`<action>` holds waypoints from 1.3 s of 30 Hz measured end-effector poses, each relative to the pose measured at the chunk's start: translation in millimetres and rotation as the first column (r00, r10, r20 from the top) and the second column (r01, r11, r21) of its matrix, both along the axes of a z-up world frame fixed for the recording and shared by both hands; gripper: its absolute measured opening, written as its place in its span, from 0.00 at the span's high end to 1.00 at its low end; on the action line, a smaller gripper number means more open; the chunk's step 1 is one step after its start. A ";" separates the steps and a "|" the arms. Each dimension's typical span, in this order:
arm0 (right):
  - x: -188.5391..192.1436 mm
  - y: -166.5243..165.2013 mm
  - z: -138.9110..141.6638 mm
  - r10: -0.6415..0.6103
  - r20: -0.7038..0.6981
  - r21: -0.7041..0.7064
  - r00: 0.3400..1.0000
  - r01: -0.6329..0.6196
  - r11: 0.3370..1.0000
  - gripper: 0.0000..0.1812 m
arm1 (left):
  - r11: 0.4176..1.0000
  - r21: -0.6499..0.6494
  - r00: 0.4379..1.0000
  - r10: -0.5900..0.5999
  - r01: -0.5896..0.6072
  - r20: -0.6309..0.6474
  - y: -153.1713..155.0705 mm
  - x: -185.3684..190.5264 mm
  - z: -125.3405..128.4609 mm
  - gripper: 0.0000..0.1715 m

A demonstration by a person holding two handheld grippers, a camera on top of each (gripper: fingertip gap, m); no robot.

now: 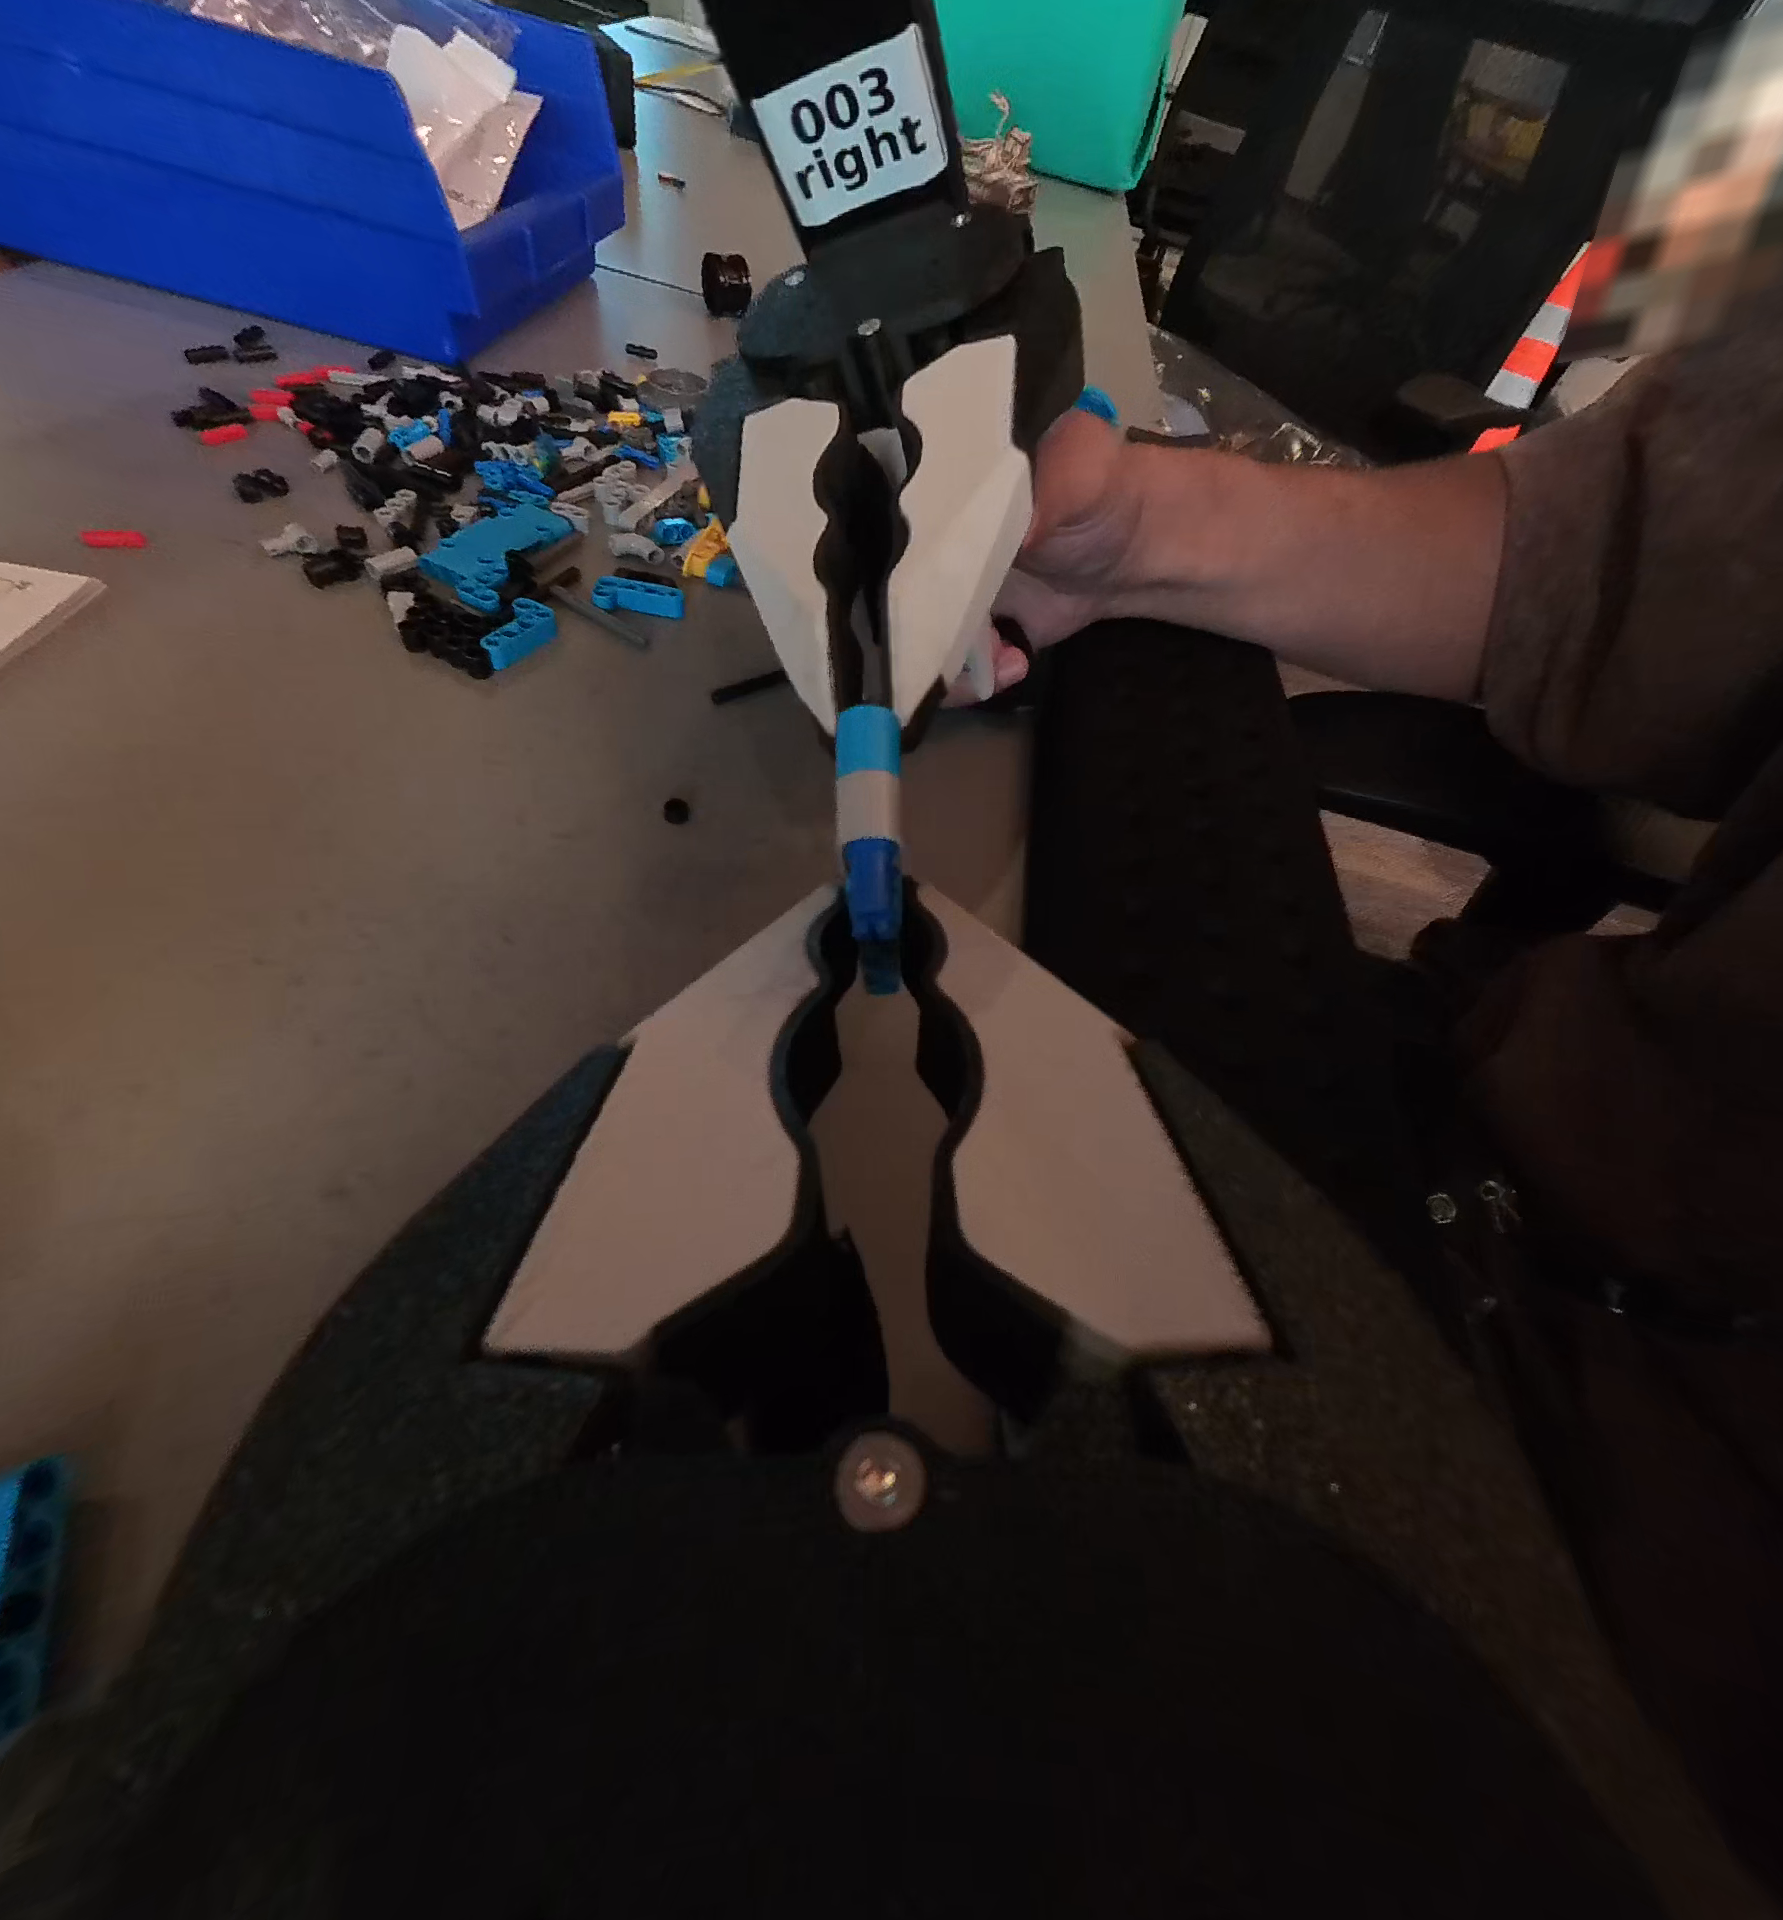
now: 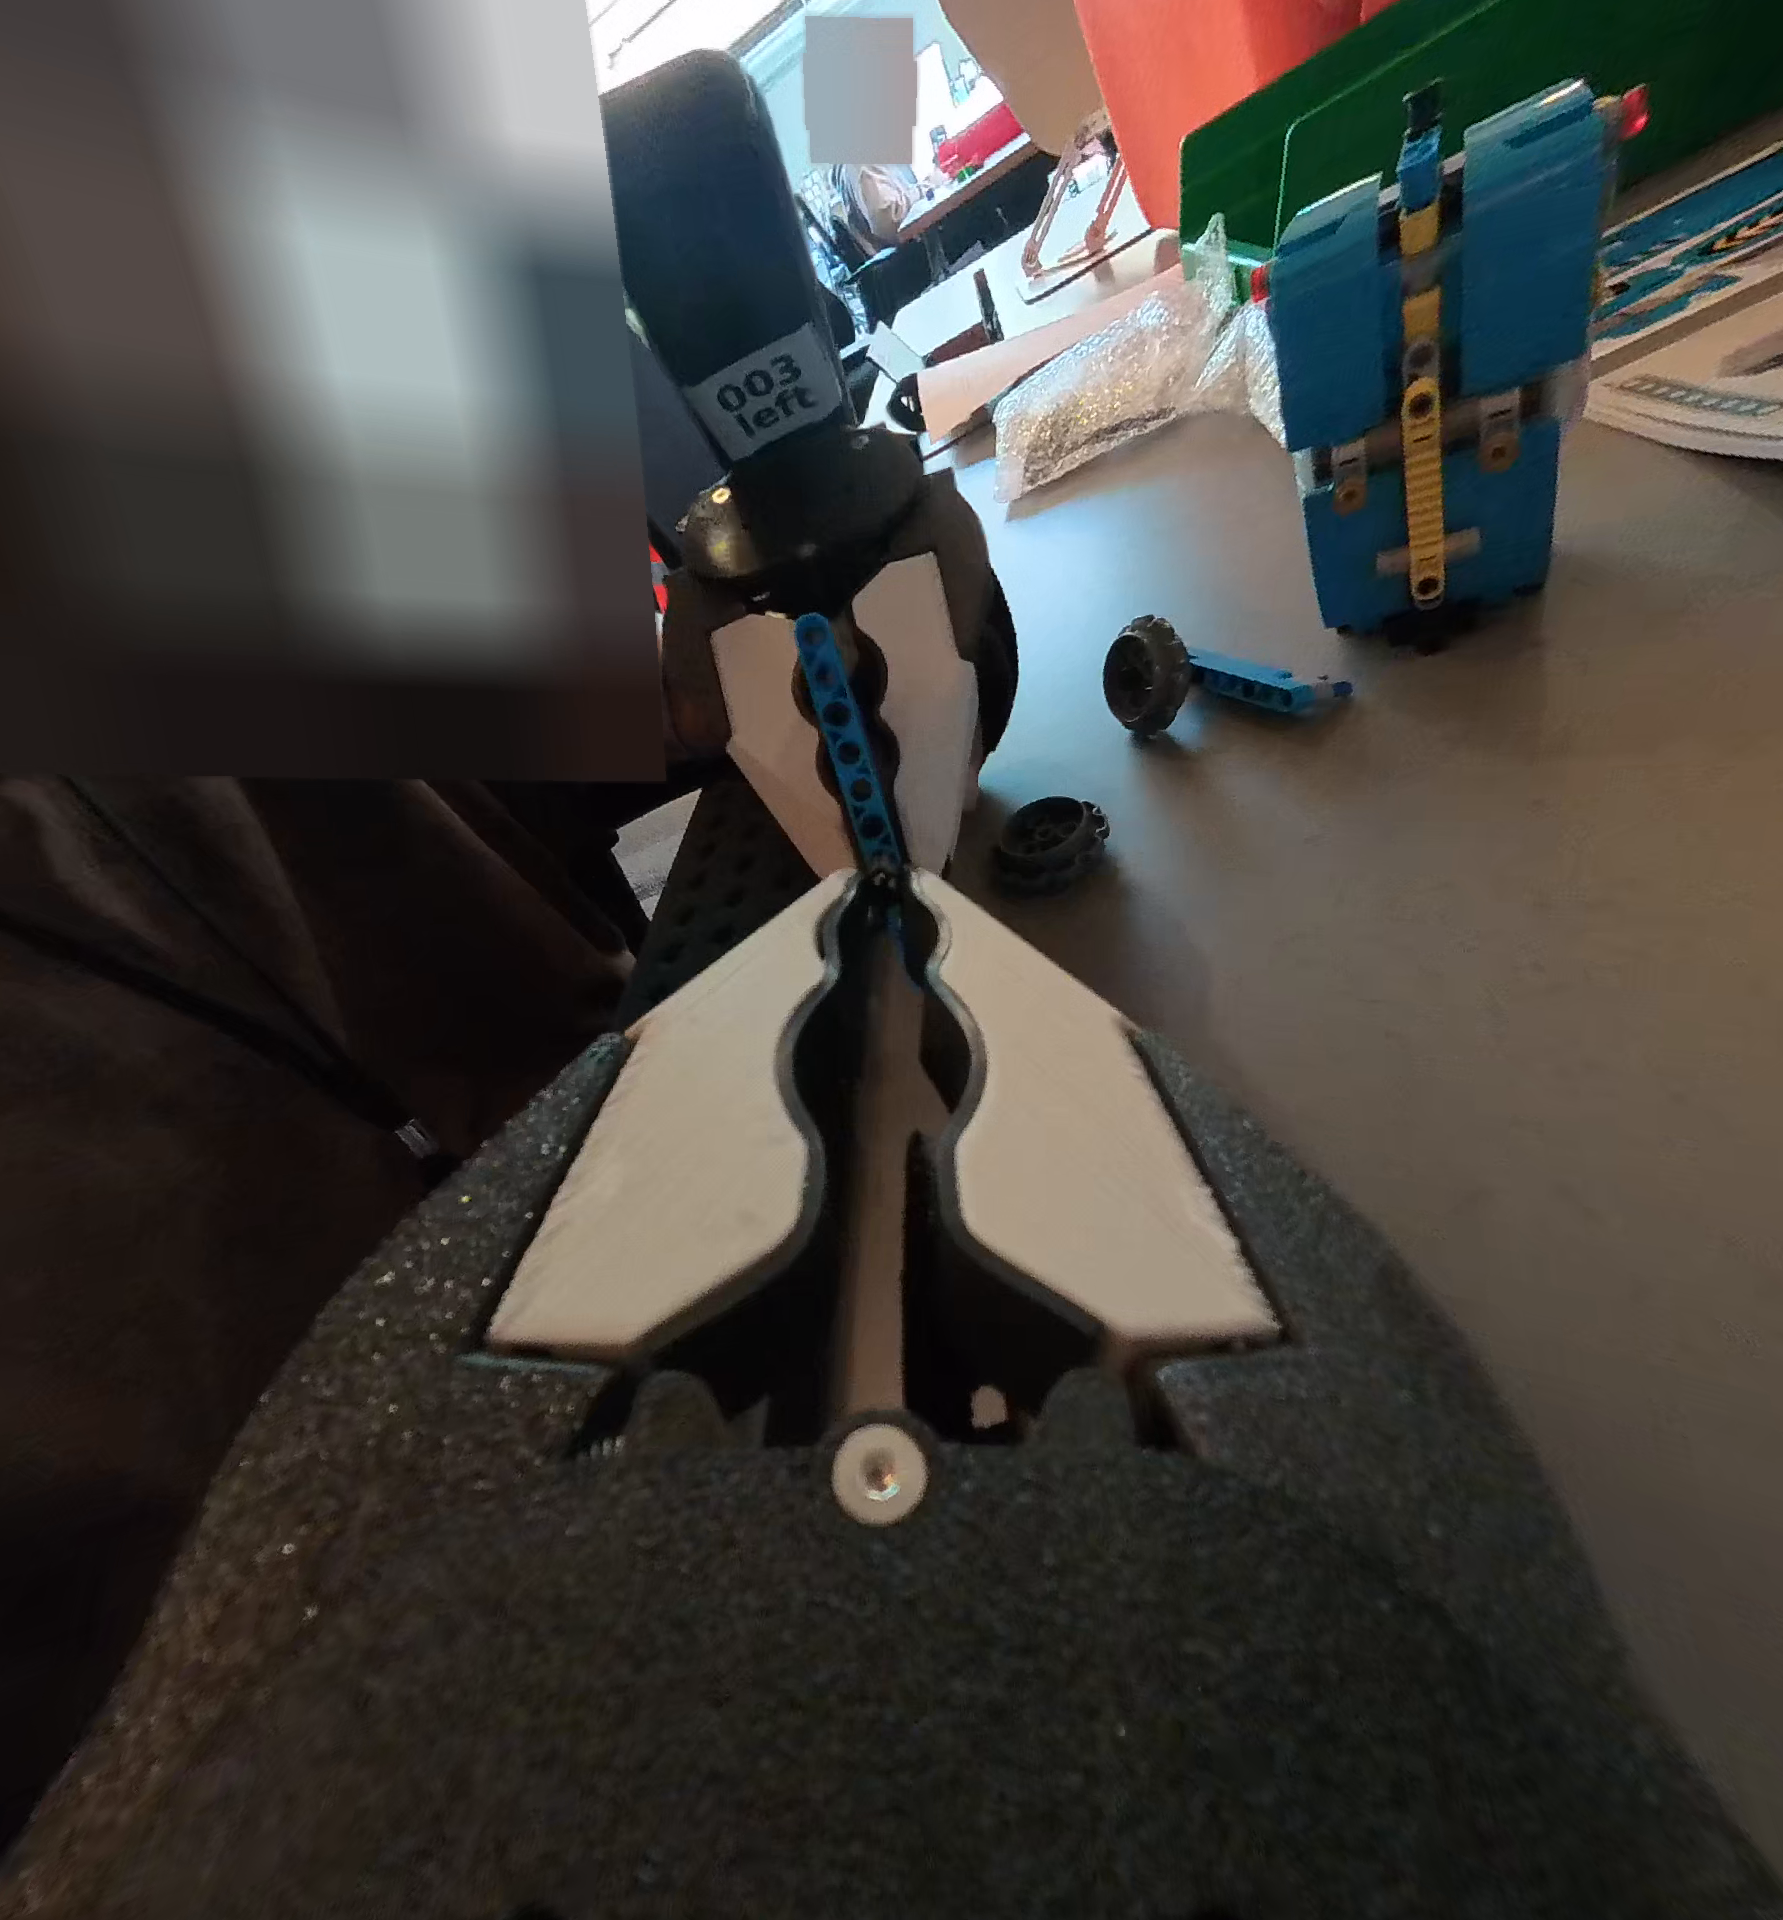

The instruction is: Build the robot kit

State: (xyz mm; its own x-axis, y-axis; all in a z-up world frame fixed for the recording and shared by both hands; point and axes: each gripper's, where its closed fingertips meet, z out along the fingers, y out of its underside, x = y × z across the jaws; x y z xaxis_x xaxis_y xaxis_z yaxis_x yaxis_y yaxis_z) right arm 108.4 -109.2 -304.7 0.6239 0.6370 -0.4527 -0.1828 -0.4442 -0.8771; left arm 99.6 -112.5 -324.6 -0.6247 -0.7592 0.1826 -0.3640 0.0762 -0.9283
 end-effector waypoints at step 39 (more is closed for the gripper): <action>-4.9 -5.2 6.7 0.012 0.072 0.107 0.997 -0.020 0.994 0.96 | 0.975 -0.205 0.991 -0.105 0.087 -0.078 -6.8 -5.8 7.6 0.96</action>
State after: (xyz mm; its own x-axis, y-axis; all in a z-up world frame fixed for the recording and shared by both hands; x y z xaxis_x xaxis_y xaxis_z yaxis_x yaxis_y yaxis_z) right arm 103.5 -114.4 -298.0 0.6414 0.6900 -0.3354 -0.1117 -0.3486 -0.9306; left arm 93.8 -119.3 -317.0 -0.6673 -0.6389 0.3827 -0.4451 -0.0698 -0.8928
